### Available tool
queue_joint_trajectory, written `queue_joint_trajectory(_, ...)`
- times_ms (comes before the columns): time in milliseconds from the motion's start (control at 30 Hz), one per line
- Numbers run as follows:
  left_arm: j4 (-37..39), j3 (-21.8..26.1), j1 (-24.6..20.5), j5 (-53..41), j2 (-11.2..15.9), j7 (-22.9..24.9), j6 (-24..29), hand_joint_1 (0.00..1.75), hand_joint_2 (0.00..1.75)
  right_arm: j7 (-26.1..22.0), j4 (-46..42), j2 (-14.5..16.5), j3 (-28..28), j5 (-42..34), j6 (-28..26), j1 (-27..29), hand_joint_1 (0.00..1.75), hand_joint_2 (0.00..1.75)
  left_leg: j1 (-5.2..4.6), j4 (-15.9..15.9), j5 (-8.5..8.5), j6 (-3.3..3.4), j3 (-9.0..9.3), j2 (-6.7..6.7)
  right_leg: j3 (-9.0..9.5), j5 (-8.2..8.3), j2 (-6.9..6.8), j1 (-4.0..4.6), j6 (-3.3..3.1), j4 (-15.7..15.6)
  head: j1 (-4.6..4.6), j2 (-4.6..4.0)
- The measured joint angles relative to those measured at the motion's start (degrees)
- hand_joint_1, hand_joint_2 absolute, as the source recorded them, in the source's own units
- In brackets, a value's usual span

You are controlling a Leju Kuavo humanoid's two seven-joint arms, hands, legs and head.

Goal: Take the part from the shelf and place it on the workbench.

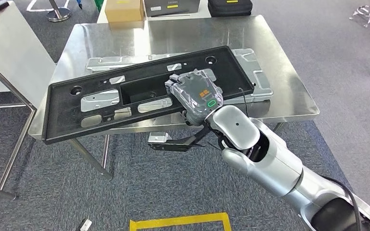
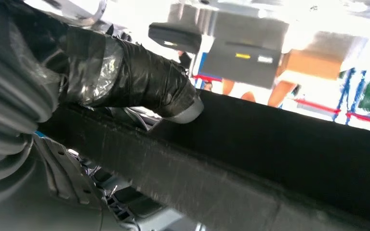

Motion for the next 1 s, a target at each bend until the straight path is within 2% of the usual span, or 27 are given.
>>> queue_joint_trajectory(167, 0.01, -0.01, 0.03, 0.02, -0.01, -0.02, -0.01, 0.0, 1.75, 0.02, 0.12, 0.0, 0.0, 0.01, -0.02, 0.05, 1.75, 1.75, 0.04, -0.1, 0.06, 0.24, 0.11, -0.02, 0.17, 0.22, 0.01, 0.06, 0.2, 0.12, 0.02, 0.0)
queue_joint_trajectory(267, 0.02, -0.02, 0.05, 0.12, -0.08, -0.07, -0.03, 0.0, 1.75, 0.12, 0.37, 0.02, 0.0, 0.01, -0.08, 0.06, 1.75, 1.75, 0.07, -0.41, 0.04, 0.77, 0.93, -0.11, 0.51, 0.01, -0.06, -0.02, 0.48, 0.25, 0.07, -0.01)
queue_joint_trajectory(333, 0.05, -0.04, -0.04, 0.63, -0.24, -0.19, -0.16, 0.0, 1.75, 0.36, 1.71, 0.01, -0.03, 0.26, -0.34, 0.15, 1.75, 1.75, -0.23, -0.8, -0.6, 1.73, 2.37, -0.34, -4.51, -3.17, -0.04, 0.04, 0.53, 8.29, 0.07, -0.02)
queue_joint_trajectory(367, 0.06, -0.06, -0.06, 0.89, -0.32, -0.22, -0.22, 0.0, 1.75, 0.46, 2.55, -0.02, -0.04, 0.42, -0.47, 0.26, 1.75, 1.75, -0.46, -0.95, -1.09, 2.12, 3.1, -0.47, -7.24, -4.02, -0.01, 0.16, 0.4, 11.81, 0.08, -0.02)
queue_joint_trajectory(400, 0.07, -0.09, -0.09, 1.13, -0.38, -0.26, -0.28, 0.0, 1.75, 0.52, 3.39, -0.05, -0.07, 0.59, -0.59, 0.36, 1.75, 1.75, -0.71, -0.95, -1.66, 2.42, 3.79, -0.61, -9.49, -3.9, 0.02, 0.37, 0.06, 13.9, 0.08, -0.02)
queue_joint_trajectory(433, 0.07, -0.12, -0.06, 1.17, -0.42, -0.26, -0.28, 0.0, 1.75, 0.52, 3.84, -0.08, -0.13, 0.65, -0.6, 0.45, 1.75, 1.75, -0.89, -0.95, -2.06, 2.42, 4.34, -0.71, -8.99, -1.46, 0.02, 0.57, -0.39, 11.07, 0.08, -0.02)
queue_joint_trajectory(467, 0.07, -0.14, -0.05, 1.19, -0.49, -0.26, -0.29, 0.0, 1.75, 0.52, 4.12, -0.09, -0.2, 0.68, -0.62, 0.43, 1.75, 1.75, -1.0, -0.94, -2.39, 2.36, 4.81, -0.76, -7.63, 1.08, 0.02, 0.82, -0.91, 6.96, 0.08, -0.02)
queue_joint_trajectory(500, 0.07, -0.15, -0.06, 1.19, -0.57, -0.26, -0.29, 0.0, 1.75, 0.51, 4.3, -0.09, -0.28, 0.69, -0.67, 0.36, 1.75, 1.75, -1.11, -0.91, -2.68, 2.23, 5.12, -0.8, -6.41, 2.54, 0.0, 1.1, -1.33, 3.42, 0.07, -0.02)
queue_joint_trajectory(567, 0.08, -0.17, -0.15, 1.2, -0.72, -0.26, -0.32, 0.0, 1.75, 0.5, 4.52, -0.07, -0.39, 0.69, -0.78, 0.25, 1.75, 1.75, -1.16, -0.75, -3.01, 1.74, 5.35, -0.81, -5.11, 3.35, 0.0, 1.56, -1.93, -0.11, 0.06, -0.02)
queue_joint_trajectory(633, 0.11, -0.19, -0.15, 1.2, -0.73, -0.27, -0.33, 0.0, 1.75, 0.51, 4.74, -0.05, -0.45, 0.71, -0.85, 0.22, 1.75, 1.75, -1.17, -0.26, -3.02, 1.13, 5.43, -0.78, -4.44, 3.55, 0.03, 1.52, -2.48, -0.56, 0.09, -0.01)
queue_joint_trajectory(700, 0.14, -0.22, -0.13, 1.22, -0.79, -0.27, -0.38, 0.0, 1.75, 0.53, 4.92, -0.02, -0.55, 0.72, -0.87, 0.1, 1.75, 1.75, -1.1, 2.0, -3.46, 0.63, 4.75, -0.72, -3.31, 3.79, 0.0, 1.15, -3.08, -1.04, 0.03, -0.01)
queue_joint_trajectory(733, 0.16, -0.24, -0.18, 1.22, -0.81, -0.27, -0.39, 0.0, 1.75, 0.53, 4.94, 0.02, -0.58, 0.73, -0.91, 0.01, 1.75, 1.75, -0.95, 4.48, -4.28, 0.33, 3.44, -0.69, -2.78, 3.66, -0.02, 0.97, -3.26, -1.21, 0.01, -0.01)
queue_joint_trajectory(833, 0.16, -0.26, -0.21, 1.28, -0.84, -0.28, -0.4, 0.0, 1.75, 0.51, 5.12, 0.06, -0.61, 0.75, -1.02, 0.01, 1.75, 1.75, -0.15, 14.35, -8.15, -0.92, -3.03, -0.62, -1.83, 2.68, 0.01, 0.85, -3.34, -1.26, -0.04, -0.02)
queue_joint_trajectory(867, 0.16, -0.27, -0.14, 1.31, -0.83, -0.28, -0.39, 0.0, 1.75, 0.51, 5.24, 0.06, -0.6, 0.76, -1.03, 0.12, 1.75, 1.75, 0.12, 15.57, -8.65, -1.26, -4.49, -0.6, -1.41, 2.25, 0.05, 0.79, -3.23, -1.25, -0.05, -0.02)
queue_joint_trajectory(900, 0.16, -0.28, -0.09, 1.37, -0.84, -0.27, -0.39, 0.0, 1.75, 0.51, 5.38, 0.05, -0.6, 0.78, -1.03, 0.22, 1.75, 1.75, 0.35, 14.65, -7.96, -1.56, -4.9, -0.58, -0.87, 1.78, 0.08, 0.7, -3.06, -1.24, -0.05, -0.02)
queue_joint_trajectory(933, 0.16, -0.29, -0.05, 1.43, -0.84, -0.27, -0.39, 0.0, 1.75, 0.52, 5.48, 0.06, -0.6, 0.8, -1.04, 0.27, 1.75, 1.75, 0.53, 11.81, -6.1, -1.73, -4.32, -0.54, -0.22, 1.24, 0.09, 0.58, -2.85, -1.23, -0.04, -0.02)
queue_joint_trajectory(967, 0.16, -0.3, -0.03, 1.49, -0.83, -0.27, -0.38, 0.0, 1.75, 0.52, 5.58, 0.05, -0.6, 0.83, -1.05, 0.28, 1.75, 1.75, 0.67, 7.67, -3.12, -1.86, -3.09, -0.44, 0.45, 0.63, 0.08, 0.47, -2.58, -1.23, -0.04, -0.02)
queue_joint_trajectory(1000, 0.16, -0.31, 0.01, 1.55, -0.83, -0.27, -0.37, 0.0, 1.75, 0.52, 5.72, 0.05, -0.61, 0.85, -1.09, 0.27, 1.75, 1.75, 0.63, 3.94, -0.82, -1.86, -1.98, -0.32, 1.12, 0.04, 0.06, 0.4, -2.25, -1.18, -0.03, -0.02)
